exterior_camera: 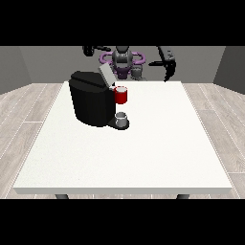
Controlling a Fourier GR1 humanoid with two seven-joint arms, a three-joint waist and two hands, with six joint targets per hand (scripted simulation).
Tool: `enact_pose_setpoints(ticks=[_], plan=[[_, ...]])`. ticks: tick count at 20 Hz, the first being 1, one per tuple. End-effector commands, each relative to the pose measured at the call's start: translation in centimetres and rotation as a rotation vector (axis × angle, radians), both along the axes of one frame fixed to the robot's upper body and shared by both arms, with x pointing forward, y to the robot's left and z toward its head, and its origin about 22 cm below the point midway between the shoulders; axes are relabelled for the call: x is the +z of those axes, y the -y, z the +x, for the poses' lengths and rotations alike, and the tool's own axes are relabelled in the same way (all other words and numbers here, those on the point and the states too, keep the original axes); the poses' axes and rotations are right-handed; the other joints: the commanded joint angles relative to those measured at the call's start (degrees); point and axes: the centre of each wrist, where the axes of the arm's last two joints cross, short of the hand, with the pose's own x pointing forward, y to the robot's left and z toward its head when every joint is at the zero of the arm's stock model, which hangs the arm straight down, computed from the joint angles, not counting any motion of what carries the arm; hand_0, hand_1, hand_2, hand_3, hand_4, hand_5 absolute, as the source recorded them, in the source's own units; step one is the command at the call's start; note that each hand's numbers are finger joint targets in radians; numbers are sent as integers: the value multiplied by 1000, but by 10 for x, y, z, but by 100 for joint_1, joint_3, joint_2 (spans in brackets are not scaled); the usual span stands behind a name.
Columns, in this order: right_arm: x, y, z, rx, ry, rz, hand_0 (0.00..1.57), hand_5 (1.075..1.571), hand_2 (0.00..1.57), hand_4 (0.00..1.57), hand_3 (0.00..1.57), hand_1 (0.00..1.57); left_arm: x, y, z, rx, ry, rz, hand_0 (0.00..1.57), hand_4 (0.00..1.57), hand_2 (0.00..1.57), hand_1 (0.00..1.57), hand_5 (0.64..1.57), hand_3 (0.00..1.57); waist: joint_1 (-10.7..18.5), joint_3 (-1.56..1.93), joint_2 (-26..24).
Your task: Insert the coffee pod into the coffee machine and close the lid
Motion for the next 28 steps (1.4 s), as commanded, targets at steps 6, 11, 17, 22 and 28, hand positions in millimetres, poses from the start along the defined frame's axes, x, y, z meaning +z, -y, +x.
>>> enact_pose_setpoints(ticks=[6,11,17,22,28], plan=[[72,-17,18,-33,257,-82,0,1571,0,439,0,0,31,-2,18,-26,157,-33,0,181,0,0,1571,0,297,6,1036],[103,-41,31,-55,241,-74,0,1571,0,366,0,0,29,-2,7,-46,221,-72,0,216,0,0,1571,0,574,5,1425],[117,-40,57,-111,327,-129,0,1571,0,211,0,0,45,12,19,-65,318,-73,0,205,0,0,1571,0,732,6,1949],[109,8,85,-233,314,-163,0,1571,0,344,0,0,69,40,25,-156,381,-73,0,317,0,0,1571,0,1291,10,2172],[128,-25,106,-213,292,-181,0,1571,0,414,0,0,68,25,18,-122,387,-43,0,376,0,0,1571,0,1002,5,2286]])
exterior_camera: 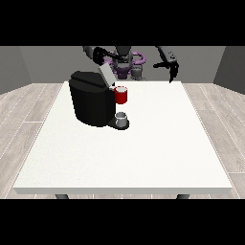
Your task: Insert the coffee pod into the coffee machine and close the lid
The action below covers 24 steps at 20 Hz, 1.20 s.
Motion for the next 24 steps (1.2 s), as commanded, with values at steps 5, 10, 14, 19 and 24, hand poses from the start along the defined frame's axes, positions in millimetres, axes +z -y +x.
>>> enact_pose_setpoints(ticks=[5,10,14,19,24], plan=[[-10,15,15,-34,-11,-4,0,1571,0,394,0,0,-6,-28,-15,69,12,-17,0,308,0,0,1571,0,-161,-2,210],[-16,31,27,-27,-3,19,0,1571,0,443,0,0,-1,-18,-9,58,62,-23,0,371,0,0,1571,0,-141,-2,475],[14,25,53,-27,4,21,0,1571,0,439,0,0,6,6,8,35,74,-2,0,363,0,0,1571,0,-93,-2,477],[24,36,63,-39,5,23,0,1571,0,273,0,0,0,-4,0,27,62,-35,0,385,0,0,1571,0,75,-2,540],[0,10,56,-8,24,25,0,1571,0,423,0,0,13,2,13,29,64,-26,0,354,0,0,1571,0,200,-1,703]])
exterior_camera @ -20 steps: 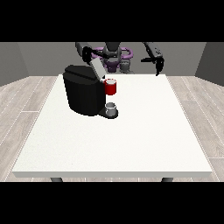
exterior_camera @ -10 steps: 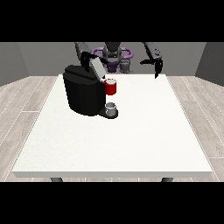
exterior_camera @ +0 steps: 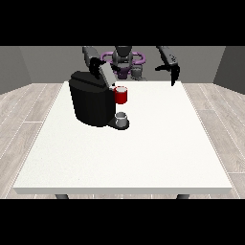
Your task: Insert the coffee pod into the coffee machine and close the lid
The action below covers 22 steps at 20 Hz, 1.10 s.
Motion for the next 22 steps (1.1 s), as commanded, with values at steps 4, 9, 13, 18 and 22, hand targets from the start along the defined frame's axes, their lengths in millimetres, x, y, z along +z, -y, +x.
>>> enact_pose_setpoints(ticks=[4,9,13,18,22], plan=[[10,-38,8,46,4,-24,0,1571,0,396,0,0,-2,1,9,-22,11,-15,0,351,0,0,1571,0,124,49,285],[5,-50,13,74,-5,-70,0,1571,0,421,0,0,15,7,19,-33,-1,-9,0,331,0,0,1571,0,289,52,158],[36,-74,23,68,-19,-123,0,1571,0,410,0,0,3,-25,10,-28,-20,12,0,394,0,0,1571,0,327,48,219],[52,-93,28,81,60,-160,0,1571,0,375,0,0,-9,-7,11,-34,-6,-26,0,366,0,0,1571,0,420,49,313],[79,-103,34,128,122,-206,0,1571,0,383,0,0,11,-20,31,-41,12,-27,0,372,0,0,1571,0,400,50,407]])
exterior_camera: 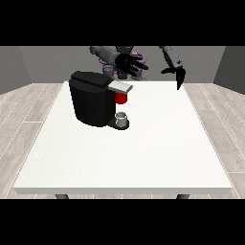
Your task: Insert the coffee pod into the coffee machine and close the lid
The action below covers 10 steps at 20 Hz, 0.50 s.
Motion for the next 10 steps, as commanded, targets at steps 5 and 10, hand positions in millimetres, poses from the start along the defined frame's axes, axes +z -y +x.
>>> enact_pose_setpoints(ticks=[5,10], plan=[[14,-18,3,42,11,23,0,1571,0,407,0,0,-1,15,5,-43,-46,-9,0,341,0,0,1571,0,176,3,-168],[-17,-25,-14,154,-17,-13,0,1571,0,474,0,0,-22,12,-11,-33,-32,-6,0,353,0,0,1571,0,135,2,-210]])
